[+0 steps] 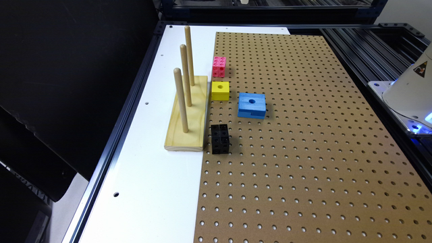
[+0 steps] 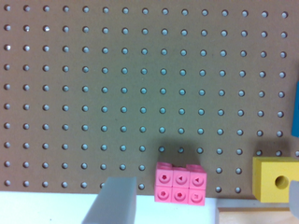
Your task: Pick up pink flower.
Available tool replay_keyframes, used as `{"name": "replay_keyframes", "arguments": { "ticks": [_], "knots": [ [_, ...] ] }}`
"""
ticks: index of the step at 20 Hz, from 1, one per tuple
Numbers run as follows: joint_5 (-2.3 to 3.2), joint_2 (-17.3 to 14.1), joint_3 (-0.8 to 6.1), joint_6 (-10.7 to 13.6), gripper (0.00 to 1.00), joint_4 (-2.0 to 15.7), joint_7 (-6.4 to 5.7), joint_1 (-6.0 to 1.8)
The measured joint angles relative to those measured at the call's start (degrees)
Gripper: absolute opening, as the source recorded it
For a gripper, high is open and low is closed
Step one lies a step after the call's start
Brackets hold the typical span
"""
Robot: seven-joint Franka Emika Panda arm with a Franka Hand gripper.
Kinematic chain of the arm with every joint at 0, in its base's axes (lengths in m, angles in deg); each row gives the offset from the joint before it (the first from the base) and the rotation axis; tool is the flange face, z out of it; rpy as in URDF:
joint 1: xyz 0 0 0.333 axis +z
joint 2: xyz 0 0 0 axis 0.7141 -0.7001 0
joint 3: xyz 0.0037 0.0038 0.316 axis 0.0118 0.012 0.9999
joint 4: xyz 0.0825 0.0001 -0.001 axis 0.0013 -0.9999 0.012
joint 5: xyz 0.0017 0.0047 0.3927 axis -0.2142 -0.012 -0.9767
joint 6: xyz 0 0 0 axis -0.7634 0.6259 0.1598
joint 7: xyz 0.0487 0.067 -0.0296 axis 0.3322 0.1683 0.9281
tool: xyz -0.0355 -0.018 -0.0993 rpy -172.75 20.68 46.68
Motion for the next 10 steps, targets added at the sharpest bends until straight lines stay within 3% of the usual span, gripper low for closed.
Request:
{"name": "replay_keyframes", "arguments": {
  "ticks": [10],
  "knots": [
    [0.00, -6.62, 0.01, -5.82, 1.00, -0.02, 0.01, -0.02]
  ]
}}
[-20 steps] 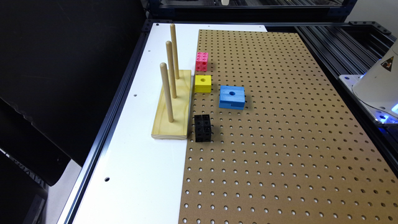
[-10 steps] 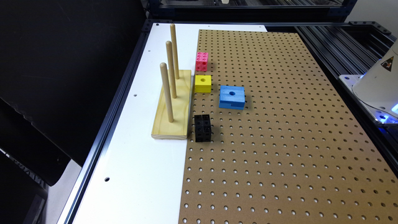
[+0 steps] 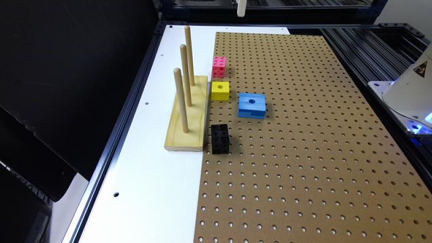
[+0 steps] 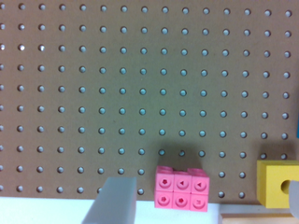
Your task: Pick up pink flower.
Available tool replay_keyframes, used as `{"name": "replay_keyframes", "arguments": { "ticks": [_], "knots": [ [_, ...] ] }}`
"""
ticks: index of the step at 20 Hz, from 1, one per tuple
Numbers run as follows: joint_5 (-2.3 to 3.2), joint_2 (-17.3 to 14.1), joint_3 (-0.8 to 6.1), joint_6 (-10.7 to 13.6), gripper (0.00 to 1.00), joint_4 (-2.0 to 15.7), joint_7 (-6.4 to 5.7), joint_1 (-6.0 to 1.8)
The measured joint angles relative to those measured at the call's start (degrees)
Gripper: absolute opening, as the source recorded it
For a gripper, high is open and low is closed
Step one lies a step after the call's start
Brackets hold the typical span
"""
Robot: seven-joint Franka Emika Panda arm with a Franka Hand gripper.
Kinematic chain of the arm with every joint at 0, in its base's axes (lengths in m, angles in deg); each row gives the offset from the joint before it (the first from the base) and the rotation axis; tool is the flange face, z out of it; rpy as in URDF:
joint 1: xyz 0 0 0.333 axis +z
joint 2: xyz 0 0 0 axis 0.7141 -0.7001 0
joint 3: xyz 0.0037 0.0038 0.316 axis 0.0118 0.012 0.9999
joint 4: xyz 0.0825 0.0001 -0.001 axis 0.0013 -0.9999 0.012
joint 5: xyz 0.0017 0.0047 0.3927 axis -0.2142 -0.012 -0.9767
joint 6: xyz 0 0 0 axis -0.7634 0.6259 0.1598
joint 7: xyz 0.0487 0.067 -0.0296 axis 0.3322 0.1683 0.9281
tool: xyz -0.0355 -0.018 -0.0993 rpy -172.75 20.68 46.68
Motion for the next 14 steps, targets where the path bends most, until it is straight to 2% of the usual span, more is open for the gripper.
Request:
{"name": "replay_keyframes", "arguments": {
  "ticks": [6, 11, 14],
  "knots": [
    [0.06, -0.41, -0.01, -0.19, 1.00, -0.01, 0.04, -0.12],
    [0.17, -5.56, 0.01, -5.13, 1.00, -0.08, 0.12, -0.32],
    [0.17, -6.81, 0.20, -6.49, 1.00, 0.17, 0.12, -0.28]
  ]
}}
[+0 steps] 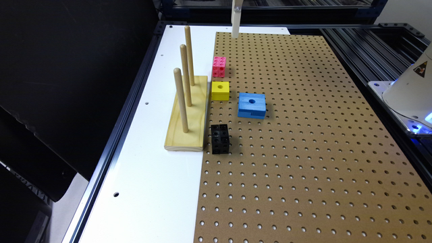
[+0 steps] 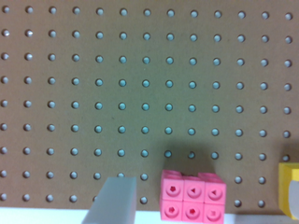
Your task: Pick up pink flower.
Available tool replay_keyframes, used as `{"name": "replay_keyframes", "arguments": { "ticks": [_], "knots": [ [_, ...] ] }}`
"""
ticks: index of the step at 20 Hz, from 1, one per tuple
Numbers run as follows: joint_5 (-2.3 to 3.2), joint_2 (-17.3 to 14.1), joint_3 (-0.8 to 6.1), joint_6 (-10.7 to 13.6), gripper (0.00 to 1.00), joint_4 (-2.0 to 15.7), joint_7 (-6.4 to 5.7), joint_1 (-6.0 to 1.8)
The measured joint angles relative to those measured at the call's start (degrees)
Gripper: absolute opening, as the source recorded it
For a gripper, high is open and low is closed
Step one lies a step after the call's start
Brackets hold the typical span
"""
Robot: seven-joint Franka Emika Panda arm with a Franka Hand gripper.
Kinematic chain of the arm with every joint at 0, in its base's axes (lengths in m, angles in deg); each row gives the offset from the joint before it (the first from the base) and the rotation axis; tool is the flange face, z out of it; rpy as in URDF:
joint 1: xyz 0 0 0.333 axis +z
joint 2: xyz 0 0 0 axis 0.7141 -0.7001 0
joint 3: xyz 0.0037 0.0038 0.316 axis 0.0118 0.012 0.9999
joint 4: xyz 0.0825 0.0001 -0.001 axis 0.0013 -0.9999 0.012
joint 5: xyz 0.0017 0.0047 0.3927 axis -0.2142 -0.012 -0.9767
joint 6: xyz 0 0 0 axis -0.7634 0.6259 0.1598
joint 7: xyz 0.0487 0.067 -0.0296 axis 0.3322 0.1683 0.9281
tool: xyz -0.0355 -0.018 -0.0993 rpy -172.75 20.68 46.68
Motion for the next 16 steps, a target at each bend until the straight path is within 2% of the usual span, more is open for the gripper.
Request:
{"name": "replay_keyframes", "arguments": {
  "ticks": [8, 11, 16],
  "knots": [
    [0.00, -0.21, 0.50, -0.06, 1.00, 1.17, 0.00, 0.03],
    [0.00, -1.21, 0.65, -0.61, 1.00, 1.17, 0.00, 0.03],
    [0.00, -5.50, 0.68, -4.85, 1.00, 1.26, 0.00, 0.03]
  ]
}}
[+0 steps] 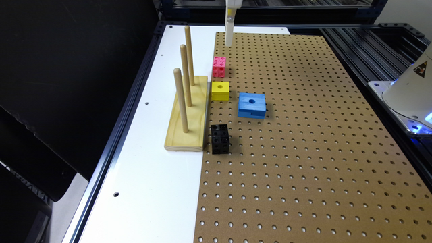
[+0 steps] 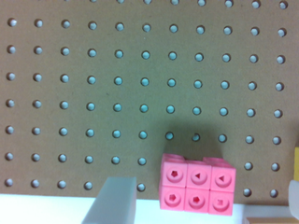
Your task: Pick up pink flower.
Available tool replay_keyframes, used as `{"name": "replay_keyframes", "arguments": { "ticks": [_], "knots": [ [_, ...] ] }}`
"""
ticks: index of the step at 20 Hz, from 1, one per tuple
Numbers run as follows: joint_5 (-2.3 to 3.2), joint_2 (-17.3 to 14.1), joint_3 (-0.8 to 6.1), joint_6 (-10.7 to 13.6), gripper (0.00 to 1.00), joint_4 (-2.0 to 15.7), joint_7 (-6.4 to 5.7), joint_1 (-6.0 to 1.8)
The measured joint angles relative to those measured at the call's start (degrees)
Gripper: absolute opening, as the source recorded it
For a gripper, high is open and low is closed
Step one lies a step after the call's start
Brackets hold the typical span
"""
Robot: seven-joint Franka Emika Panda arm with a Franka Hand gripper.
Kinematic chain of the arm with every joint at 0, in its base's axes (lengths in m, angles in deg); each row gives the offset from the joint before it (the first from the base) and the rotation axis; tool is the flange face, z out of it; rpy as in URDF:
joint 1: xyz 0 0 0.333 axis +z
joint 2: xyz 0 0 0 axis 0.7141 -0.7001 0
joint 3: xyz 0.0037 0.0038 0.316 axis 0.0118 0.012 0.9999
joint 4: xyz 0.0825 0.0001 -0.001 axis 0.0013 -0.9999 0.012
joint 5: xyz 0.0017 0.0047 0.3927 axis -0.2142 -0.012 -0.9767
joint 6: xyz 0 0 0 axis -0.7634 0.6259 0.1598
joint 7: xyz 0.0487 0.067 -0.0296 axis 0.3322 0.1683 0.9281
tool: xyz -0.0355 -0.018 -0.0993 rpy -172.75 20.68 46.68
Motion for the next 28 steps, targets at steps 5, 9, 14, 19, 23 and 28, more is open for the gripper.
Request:
{"name": "replay_keyframes", "arguments": {
  "ticks": [5, 9, 14, 19, 23, 28],
  "knots": [
    [0.00, -0.40, 0.00, -0.26, 1.00, 0.40, 0.00, 0.00],
    [0.00, -0.41, 0.27, -0.25, 1.00, 0.92, -0.01, 0.00],
    [0.00, -1.96, 0.45, -1.06, 1.00, 1.11, -0.01, 0.00],
    [0.00, -6.01, 0.49, -4.50, 1.00, 1.71, -0.01, 0.00],
    [0.00, -6.59, 0.49, -4.46, 1.00, 2.54, -0.01, 0.00],
    [0.00, -7.83, 0.57, -5.04, 1.00, 2.62, -0.01, 0.00]
  ]
}}
